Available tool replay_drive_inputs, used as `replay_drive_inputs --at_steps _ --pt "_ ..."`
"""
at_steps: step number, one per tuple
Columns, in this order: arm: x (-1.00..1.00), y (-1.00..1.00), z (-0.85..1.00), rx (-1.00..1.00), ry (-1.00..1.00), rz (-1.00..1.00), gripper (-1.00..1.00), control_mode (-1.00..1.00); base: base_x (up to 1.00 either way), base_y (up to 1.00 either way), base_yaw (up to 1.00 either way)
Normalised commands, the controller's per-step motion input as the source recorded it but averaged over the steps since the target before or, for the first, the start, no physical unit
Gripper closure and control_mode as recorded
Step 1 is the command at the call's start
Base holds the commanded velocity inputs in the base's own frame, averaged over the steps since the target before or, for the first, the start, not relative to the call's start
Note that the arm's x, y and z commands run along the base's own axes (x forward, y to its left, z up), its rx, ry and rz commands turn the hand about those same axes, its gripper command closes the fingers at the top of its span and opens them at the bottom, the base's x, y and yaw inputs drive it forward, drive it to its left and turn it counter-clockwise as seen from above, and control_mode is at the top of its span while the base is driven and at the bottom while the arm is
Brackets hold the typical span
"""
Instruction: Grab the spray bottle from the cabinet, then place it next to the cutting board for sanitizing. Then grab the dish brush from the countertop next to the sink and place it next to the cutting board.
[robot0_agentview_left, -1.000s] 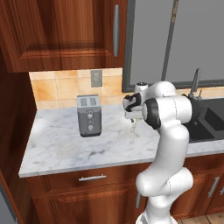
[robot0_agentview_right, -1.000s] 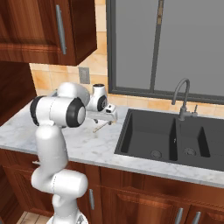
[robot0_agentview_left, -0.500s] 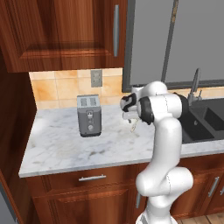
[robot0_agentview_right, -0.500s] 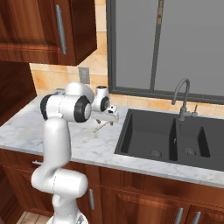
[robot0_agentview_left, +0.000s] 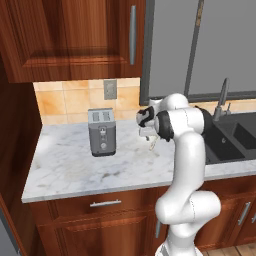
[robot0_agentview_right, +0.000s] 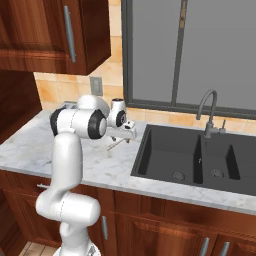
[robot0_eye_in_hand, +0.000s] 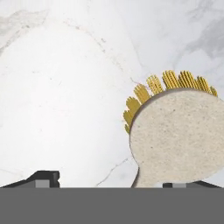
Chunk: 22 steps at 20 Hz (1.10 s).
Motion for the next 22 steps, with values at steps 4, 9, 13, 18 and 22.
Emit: replay_drive_inputs --at_steps 4,9,13,18,22 --pt "0.01 0.0 -0.19 0.0 0.0 0.0 1.0 -1.0 0.0 0.0 0.0" --pt "0.0 0.0 -0.15 0.0 0.0 0.0 1.0 -1.0 0.0 0.0 0.0" --pt "-0.27 -0.11 0.11 0.0 -0.22 0.0 1.0 -1.0 0.0 0.0 0.0" --pt "-0.38 -0.47 0.31 0.03 -0.37 0.0 1.0 -1.0 0.0 0.0 0.0" --pt "-0.49 -0.66 0.4 0.07 -0.41 0.0 1.0 -1.0 0.0 0.0 0.0"
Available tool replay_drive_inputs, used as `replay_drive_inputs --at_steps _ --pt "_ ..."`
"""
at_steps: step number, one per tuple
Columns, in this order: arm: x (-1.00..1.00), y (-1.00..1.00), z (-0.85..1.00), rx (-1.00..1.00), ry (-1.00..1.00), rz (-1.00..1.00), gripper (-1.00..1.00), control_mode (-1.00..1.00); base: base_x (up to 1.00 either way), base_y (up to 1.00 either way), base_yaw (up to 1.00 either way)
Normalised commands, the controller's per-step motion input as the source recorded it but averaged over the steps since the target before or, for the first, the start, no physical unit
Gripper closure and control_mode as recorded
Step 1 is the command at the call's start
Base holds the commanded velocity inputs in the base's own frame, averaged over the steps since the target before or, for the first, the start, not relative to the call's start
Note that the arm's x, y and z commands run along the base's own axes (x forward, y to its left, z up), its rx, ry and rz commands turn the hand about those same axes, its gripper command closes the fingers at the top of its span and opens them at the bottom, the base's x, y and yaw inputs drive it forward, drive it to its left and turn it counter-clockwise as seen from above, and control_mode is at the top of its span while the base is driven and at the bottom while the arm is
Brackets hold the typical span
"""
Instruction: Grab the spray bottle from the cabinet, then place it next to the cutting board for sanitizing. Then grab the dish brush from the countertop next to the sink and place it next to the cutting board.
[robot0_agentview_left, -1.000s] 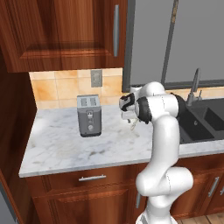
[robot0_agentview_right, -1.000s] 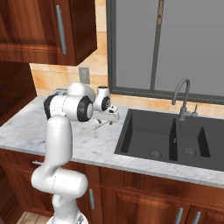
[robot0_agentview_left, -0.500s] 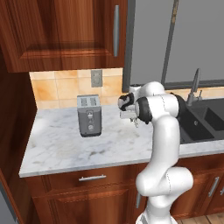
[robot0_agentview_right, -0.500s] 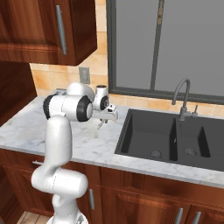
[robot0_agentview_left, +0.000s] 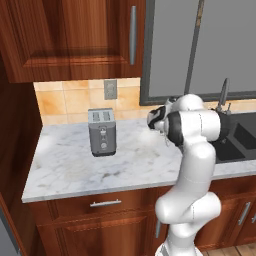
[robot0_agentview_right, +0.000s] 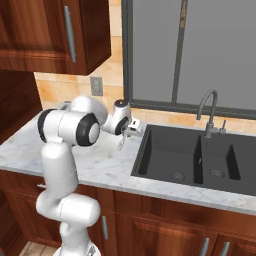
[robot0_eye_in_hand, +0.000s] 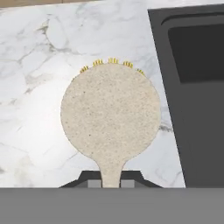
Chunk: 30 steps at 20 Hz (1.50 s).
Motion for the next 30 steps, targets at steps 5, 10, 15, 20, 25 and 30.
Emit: replay_drive_inputs --at_steps 5,10,15,20,25,30 --pt "-0.47 -0.3 0.7 0.03 -0.42 0.0 1.0 -1.0 0.0 0.0 0.0" --pt "-0.23 -0.09 0.91 0.01 -0.26 0.0 1.0 -1.0 0.0 0.0 0.0" --pt "-0.34 -0.01 0.77 0.0 -0.2 0.0 1.0 -1.0 0.0 0.0 0.0" --pt "-0.35 0.0 0.73 0.0 -0.26 0.0 1.0 -1.0 0.0 0.0 0.0" --pt "-0.3 0.0 0.68 0.0 -0.28 0.0 1.0 -1.0 0.0 0.0 0.0" --pt "-0.26 0.11 0.62 0.0 -0.24 0.01 1.0 -1.0 0.0 0.0 0.0"
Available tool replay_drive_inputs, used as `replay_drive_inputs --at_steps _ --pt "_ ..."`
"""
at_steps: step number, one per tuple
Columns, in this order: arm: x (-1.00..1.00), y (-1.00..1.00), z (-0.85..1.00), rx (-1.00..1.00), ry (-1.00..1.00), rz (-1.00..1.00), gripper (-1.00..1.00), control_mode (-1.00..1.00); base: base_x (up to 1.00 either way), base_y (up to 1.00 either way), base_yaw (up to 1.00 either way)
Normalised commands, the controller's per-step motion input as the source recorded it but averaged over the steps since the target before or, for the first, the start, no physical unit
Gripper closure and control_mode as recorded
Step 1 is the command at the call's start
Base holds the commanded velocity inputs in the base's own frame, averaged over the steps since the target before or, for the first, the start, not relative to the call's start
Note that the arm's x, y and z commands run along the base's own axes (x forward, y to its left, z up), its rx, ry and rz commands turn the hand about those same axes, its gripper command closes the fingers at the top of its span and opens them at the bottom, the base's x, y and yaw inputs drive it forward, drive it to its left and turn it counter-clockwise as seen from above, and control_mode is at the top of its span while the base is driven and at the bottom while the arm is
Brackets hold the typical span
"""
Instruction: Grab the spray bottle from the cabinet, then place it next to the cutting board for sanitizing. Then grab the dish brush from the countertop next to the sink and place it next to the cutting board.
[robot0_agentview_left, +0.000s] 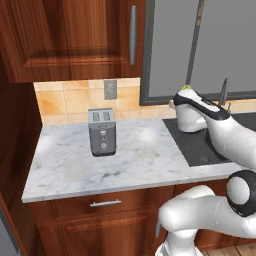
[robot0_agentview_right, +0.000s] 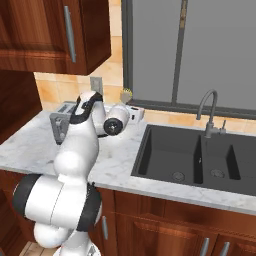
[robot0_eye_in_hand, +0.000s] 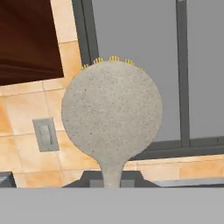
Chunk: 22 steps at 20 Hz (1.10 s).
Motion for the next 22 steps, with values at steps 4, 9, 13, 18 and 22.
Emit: replay_drive_inputs --at_steps 4,9,13,18,22 --pt "-0.44 0.21 0.7 0.0 -0.27 0.02 1.0 -1.0 0.0 0.0 0.0" --pt "-0.59 0.12 0.6 0.0 -0.26 0.03 1.0 -1.0 0.0 0.0 0.0" --pt "-0.23 0.0 0.07 0.0 -0.07 0.01 1.0 1.0 -0.75 0.0 0.02" --pt "0.0 0.0 0.0 0.0 0.0 0.0 1.0 1.0 -1.0 -0.12 0.02" --pt "0.0 0.0 0.0 0.0 0.0 0.0 1.0 1.0 -1.0 -0.05 0.04"
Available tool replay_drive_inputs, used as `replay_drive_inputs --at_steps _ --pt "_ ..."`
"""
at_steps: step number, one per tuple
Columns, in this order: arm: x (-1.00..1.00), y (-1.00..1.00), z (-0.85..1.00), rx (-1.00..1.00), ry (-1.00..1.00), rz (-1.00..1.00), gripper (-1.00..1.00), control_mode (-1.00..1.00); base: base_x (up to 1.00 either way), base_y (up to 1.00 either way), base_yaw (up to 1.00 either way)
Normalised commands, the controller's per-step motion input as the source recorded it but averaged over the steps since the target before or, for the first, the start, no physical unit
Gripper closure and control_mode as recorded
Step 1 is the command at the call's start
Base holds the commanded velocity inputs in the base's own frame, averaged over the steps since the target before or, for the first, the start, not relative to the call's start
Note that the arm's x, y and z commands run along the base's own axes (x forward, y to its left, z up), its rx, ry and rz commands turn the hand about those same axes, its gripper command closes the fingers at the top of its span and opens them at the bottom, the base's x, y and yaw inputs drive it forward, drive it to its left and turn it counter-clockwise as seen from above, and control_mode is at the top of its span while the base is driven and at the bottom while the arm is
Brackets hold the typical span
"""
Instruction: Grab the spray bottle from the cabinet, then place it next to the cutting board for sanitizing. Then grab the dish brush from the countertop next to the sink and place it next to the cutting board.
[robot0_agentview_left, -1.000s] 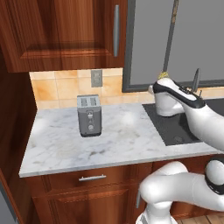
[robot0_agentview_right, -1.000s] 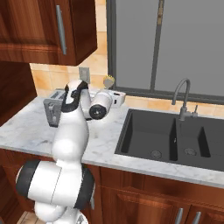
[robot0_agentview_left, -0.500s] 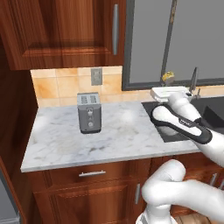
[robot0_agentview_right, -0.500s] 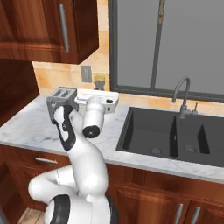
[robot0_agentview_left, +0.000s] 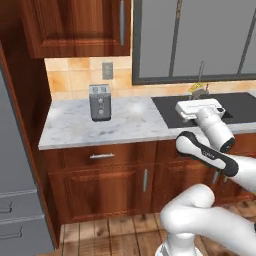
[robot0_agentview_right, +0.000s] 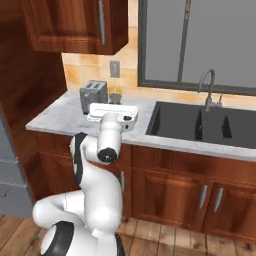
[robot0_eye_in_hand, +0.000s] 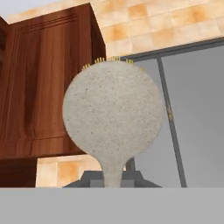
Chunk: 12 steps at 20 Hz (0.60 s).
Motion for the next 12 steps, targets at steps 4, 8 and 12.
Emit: replay_drive_inputs --at_steps 4,8,12 --pt "0.0 0.0 0.0 0.0 0.0 0.0 1.0 1.0 -1.0 0.6 0.16" --pt "0.0 0.0 0.0 0.0 0.0 0.0 1.0 1.0 -0.52 1.0 0.38" --pt "0.0 0.0 0.0 0.0 0.0 0.0 1.0 1.0 0.0 1.0 0.6"
